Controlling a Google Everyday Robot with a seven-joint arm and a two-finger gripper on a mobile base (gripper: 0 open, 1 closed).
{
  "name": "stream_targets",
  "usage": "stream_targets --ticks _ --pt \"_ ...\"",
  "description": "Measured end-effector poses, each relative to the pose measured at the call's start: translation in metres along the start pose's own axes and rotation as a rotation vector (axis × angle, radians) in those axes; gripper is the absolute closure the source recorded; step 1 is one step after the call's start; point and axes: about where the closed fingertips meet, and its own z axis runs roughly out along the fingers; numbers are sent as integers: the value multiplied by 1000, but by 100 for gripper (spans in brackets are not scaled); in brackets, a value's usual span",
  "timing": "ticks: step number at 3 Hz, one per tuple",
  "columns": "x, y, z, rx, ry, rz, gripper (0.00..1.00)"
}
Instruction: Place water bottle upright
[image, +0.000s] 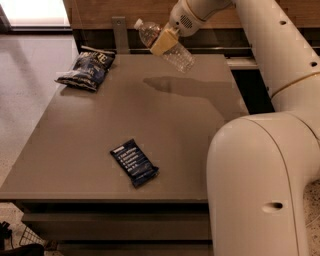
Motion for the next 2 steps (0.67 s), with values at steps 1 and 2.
stream_targets --ticks 1,2 --pt "-10 2 11 -78 -171 28 100" --pt "-12 2 12 -121 -299 84 100"
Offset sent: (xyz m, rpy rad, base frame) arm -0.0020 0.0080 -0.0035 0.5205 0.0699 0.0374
